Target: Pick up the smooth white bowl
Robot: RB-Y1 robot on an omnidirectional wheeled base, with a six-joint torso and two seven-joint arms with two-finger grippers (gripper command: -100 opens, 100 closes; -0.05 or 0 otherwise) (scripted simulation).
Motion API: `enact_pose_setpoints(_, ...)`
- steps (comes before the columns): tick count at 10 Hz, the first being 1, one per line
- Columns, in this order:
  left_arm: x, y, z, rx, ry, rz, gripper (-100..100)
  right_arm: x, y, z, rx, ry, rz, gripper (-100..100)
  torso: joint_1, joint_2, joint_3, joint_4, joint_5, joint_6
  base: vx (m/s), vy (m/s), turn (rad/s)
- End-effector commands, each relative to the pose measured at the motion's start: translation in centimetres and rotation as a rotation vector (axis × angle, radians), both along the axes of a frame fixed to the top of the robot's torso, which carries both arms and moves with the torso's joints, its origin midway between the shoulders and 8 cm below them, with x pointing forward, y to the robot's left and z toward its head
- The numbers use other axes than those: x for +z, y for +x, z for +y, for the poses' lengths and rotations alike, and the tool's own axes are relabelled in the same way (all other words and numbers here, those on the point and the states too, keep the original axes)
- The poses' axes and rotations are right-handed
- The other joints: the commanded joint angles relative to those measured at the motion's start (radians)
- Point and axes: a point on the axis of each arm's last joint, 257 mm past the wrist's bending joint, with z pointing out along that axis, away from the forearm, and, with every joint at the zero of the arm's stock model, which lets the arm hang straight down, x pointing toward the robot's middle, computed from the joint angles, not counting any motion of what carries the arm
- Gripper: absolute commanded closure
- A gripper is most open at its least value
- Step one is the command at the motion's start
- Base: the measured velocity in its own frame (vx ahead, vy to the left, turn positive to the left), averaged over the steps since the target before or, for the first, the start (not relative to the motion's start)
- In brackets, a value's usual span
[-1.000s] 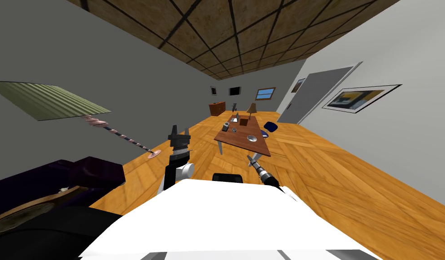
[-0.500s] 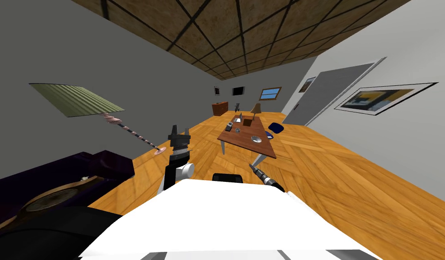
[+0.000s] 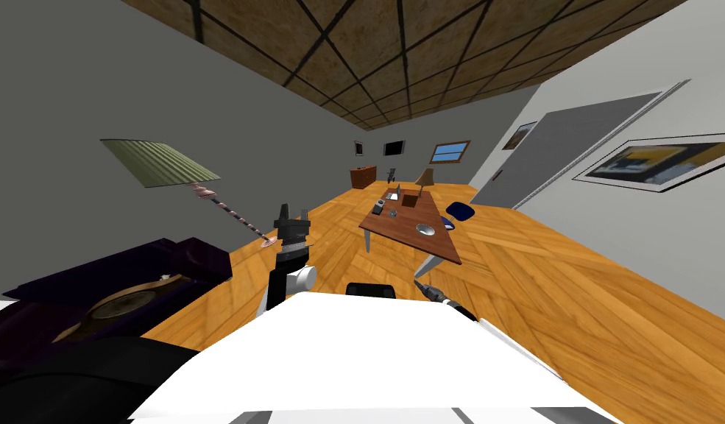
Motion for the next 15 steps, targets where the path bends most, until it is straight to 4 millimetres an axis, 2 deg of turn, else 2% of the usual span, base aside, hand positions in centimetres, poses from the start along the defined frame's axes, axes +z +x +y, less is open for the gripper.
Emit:
enact_pose_setpoints(1,0.0,0.0,0.0,0.0,0.0,0.0,0,-0.9,-1.7,-2.8,0.025,-0.077,0.045,-100,0.0,0.0,0.0,0.0,0.0,0.0,0.037,0.061,0.066)
enact_pose_setpoints(3,0.0,0.0,0.0,0.0,0.0,0.0,0,-2.1,-3.7,-7.5,0.118,-0.243,0.116,-100,-0.001,-0.001,0.0,0.0,0.0,0.0,0.056,0.058,0.161)
enact_pose_setpoints(4,0.0,0.0,0.0,0.0,0.0,0.0,0,-2.3,-4.3,-8.8,0.113,-0.265,0.134,-100,-0.001,-0.002,-0.001,0.0,0.0,0.0,0.061,0.027,0.055)
enact_pose_setpoints(5,0.0,0.0,0.0,0.0,0.0,0.0,0,-2.2,-4.9,-11.4,0.164,-0.35,0.163,-100,-0.003,-0.002,-0.001,-0.001,0.0,0.001,0.064,0.029,0.111)
enact_pose_setpoints(6,0.0,0.0,0.0,0.0,0.0,0.0,0,-2.4,-5.3,-12.1,0.158,-0.359,0.174,-100,-0.003,-0.002,-0.001,-0.001,-0.001,0.0,0.057,0.023,0.055)
enact_pose_setpoints(7,0.0,0.0,0.0,0.0,0.0,0.0,0,-2.0,-5.6,-14.5,0.209,-0.438,0.197,-100,-0.003,-0.002,-0.001,0.0,0.0,0.001,0.071,0.027,0.13)
enact_pose_setpoints(8,0.0,0.0,0.0,0.0,0.0,0.0,0,-2.1,-6.1,-15.3,0.203,-0.45,0.21,-100,-0.003,-0.003,-0.002,-0.001,0.0,0.0,0.058,0.021,0.072)
enact_pose_setpoints(9,0.0,0.0,0.0,0.0,0.0,0.0,0,-1.6,-6.7,-18.4,0.247,-0.536,0.242,-100,-0.003,-0.002,-0.001,-0.001,-0.001,0.001,0.08,0.025,0.106)
enact_pose_setpoints(10,0.0,0.0,0.0,0.0,0.0,0.0,0,-1.5,-6.6,-18.3,0.249,-0.536,0.24,-100,-0.003,-0.003,-0.002,-0.001,0.0,0.0,0.076,0.02,0.062)
enact_pose_setpoints(11,0.0,0.0,0.0,0.0,0.0,0.0,0,-0.7,-6.8,-21.1,0.296,-0.615,0.266,-100,-0.003,-0.003,-0.002,-0.001,-0.001,0.001,0.087,0.015,0.111)
enact_pose_setpoints(12,0.0,0.0,0.0,0.0,0.0,0.0,0,-0.7,-7.1,-21.5,0.292,-0.62,0.273,-100,-0.004,-0.004,-0.002,-0.001,-0.001,0.0,0.071,0.002,0.064)
enact_pose_setpoints(14,0.0,0.0,0.0,0.0,0.0,0.0,0,1.2,-7.4,-26.5,0.381,-0.763,0.323,-100,-0.004,-0.003,-0.002,-0.001,-0.001,0.0,0.113,0.004,0.155)
enact_pose_setpoints(15,0.0,0.0,0.0,0.0,0.0,0.0,0,1.2,-7.4,-26.5,0.381,-0.763,0.323,-100,-0.004,-0.007,-0.004,-0.001,-0.001,0.0,0.115,-0.01,0.06)
